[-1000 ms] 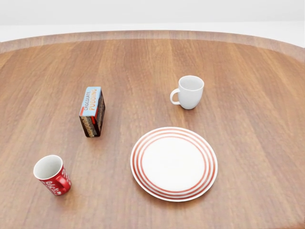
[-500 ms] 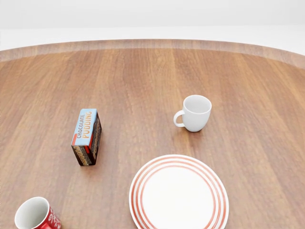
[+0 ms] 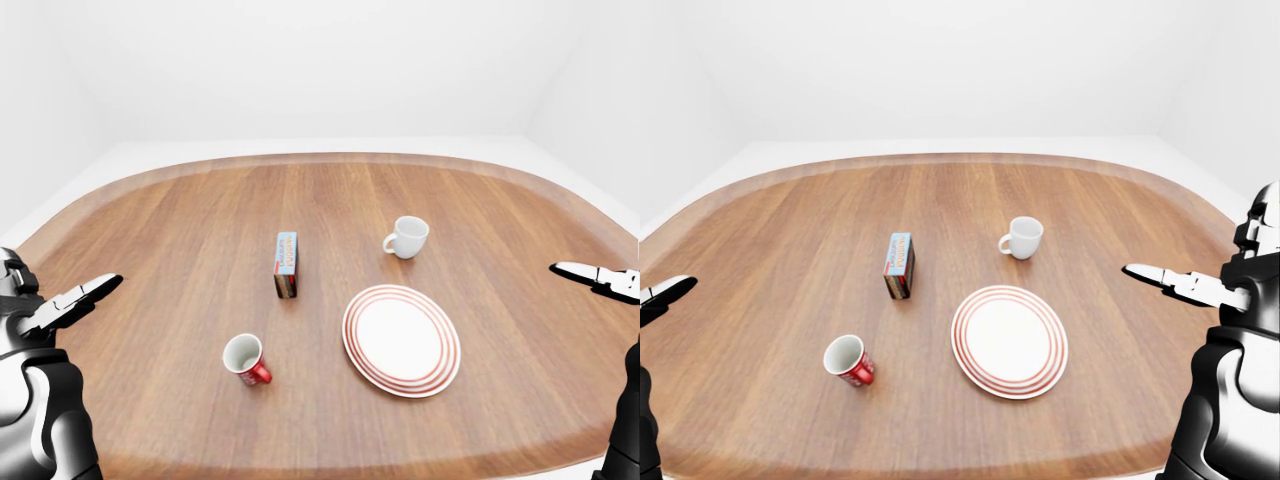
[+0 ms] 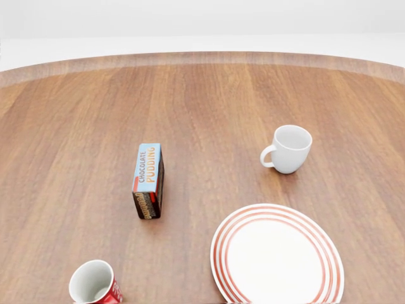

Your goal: Pick up the red mug and put it on the plate

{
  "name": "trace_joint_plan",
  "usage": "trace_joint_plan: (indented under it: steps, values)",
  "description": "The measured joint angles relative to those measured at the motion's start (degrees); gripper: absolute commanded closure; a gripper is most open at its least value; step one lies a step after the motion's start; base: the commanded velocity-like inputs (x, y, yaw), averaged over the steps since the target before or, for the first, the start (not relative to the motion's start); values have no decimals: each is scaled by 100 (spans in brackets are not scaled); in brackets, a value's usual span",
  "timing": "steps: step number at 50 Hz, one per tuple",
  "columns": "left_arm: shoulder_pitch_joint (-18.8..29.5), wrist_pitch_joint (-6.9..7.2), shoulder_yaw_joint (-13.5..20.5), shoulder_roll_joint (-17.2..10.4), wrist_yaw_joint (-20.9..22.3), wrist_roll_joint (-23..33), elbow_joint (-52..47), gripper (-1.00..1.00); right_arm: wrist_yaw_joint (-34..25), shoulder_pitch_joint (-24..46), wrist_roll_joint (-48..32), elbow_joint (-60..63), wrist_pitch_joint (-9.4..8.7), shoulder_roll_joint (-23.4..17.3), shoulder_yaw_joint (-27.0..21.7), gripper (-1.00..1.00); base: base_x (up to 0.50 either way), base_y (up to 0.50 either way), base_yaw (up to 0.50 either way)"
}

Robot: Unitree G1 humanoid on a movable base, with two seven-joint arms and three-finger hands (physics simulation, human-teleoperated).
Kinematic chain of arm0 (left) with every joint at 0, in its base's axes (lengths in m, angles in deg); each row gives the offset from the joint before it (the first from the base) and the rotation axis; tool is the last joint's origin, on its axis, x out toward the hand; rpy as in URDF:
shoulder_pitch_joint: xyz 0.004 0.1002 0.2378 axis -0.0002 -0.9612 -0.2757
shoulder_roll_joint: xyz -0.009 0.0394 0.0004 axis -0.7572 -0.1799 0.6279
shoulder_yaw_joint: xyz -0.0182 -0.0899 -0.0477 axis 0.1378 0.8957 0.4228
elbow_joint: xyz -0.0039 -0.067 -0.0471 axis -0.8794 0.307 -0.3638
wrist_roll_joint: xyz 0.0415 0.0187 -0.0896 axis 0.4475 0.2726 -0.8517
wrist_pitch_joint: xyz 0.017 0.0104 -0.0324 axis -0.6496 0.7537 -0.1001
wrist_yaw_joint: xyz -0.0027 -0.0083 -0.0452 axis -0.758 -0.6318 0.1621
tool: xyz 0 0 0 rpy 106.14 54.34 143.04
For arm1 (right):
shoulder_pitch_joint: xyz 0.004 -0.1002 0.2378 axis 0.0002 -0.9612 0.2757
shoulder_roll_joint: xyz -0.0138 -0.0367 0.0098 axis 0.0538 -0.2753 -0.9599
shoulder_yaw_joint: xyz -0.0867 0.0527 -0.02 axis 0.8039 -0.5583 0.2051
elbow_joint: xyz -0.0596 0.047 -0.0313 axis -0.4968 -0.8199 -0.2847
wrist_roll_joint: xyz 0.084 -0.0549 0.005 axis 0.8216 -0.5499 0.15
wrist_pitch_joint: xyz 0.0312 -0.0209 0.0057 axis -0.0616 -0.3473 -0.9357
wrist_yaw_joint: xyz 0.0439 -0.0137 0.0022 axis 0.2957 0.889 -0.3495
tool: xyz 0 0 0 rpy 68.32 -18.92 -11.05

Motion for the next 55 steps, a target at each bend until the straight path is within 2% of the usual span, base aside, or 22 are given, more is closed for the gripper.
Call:
trace_joint_plan:
  steps: [15, 22, 28, 38, 44, 48, 55]
  values:
    - [-10, 0, 11, 0, -6, -5, -38, -100, -16, -9, -29, 6, 0, 19, 15, -100, 1, 50, 0]
    - [-6, 0, 15, -16, -7, 1, -21, -100, 14, -14, -107, 99, 0, 76, 83, -100, 1, 0, 0]
    - [-11, 0, 18, -10, -14, -5, -58, -100, -14, -10, -277, 231, 0, 240, 389, -100, 0, 0, 0]
    - [-17, 0, 27, 5, -24, -5, -132, -100, -151, -57, -744, 622, 0, 727, 1337, -100, 0, 0, 0]
    - [-19, 0, 29, 12, -27, -5, -159, -100, -277, -221, -1182, 860, 0, 1144, 2220, -100, 0, 0, 0]
    - [-22, 0, 36, 15, -27, -13, -181, -100, -328, -429, -1543, 905, 0, 1422, 3033, -100, 0, 0, 0]
    - [-27, 0, 37, 22, -24, -18, -210, -100, -346, -741, -1869, 841, 0, 1716, 4082, -100, 0, 0, 0]
